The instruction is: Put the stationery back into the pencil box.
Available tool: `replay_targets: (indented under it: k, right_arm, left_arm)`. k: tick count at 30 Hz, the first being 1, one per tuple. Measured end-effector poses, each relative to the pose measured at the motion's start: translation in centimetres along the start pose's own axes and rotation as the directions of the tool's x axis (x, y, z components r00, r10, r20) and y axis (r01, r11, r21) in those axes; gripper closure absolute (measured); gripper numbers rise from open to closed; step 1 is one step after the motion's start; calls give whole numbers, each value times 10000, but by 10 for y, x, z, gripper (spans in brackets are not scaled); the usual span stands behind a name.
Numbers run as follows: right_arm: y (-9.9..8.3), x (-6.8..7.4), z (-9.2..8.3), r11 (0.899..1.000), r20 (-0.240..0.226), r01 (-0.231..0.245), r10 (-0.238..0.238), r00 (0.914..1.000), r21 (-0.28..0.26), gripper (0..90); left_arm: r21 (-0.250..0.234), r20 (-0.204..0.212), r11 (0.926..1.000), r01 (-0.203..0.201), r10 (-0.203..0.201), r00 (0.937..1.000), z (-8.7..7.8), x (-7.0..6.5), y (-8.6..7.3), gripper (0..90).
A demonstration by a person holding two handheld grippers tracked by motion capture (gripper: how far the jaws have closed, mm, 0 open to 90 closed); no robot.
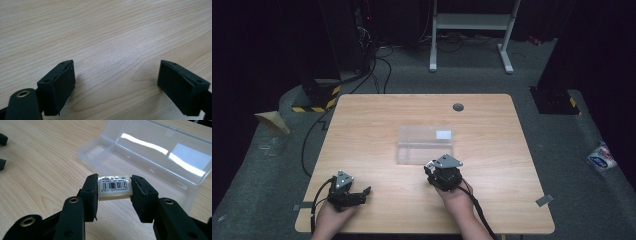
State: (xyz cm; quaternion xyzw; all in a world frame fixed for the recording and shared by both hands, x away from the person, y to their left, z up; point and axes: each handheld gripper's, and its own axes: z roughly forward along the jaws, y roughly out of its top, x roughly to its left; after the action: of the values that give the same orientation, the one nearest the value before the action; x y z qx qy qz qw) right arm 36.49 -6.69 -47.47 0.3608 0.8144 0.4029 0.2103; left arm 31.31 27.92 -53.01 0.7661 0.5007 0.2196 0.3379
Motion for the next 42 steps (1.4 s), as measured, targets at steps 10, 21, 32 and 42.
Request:
replay_targets:
  k: [10, 21, 32, 42]
  right_arm:
    - [10, 3, 7, 9997, -28, 214, -214, 9998, -104, 582]
    - [20, 6, 18, 9998, -134, 149, -151, 9998, -161, 582]
    - [29, 4, 35, 9999, -131, 34, -36, 9999, -137, 582]
    - [42, 8, 53, 9998, -135, 210, -210, 9997, -9, 581]
  left_arm:
    - [33, 18, 10000, -28, 28, 10000, 0, 0, 0, 144]
    - [67, 3, 9999, -95, 95, 10000, 0, 0, 1, 141]
    - [39, -17, 9999, -95, 95, 10000, 0, 0, 1, 141]
    - [31, -1, 10000, -28, 28, 10000, 1, 1, 1, 138]
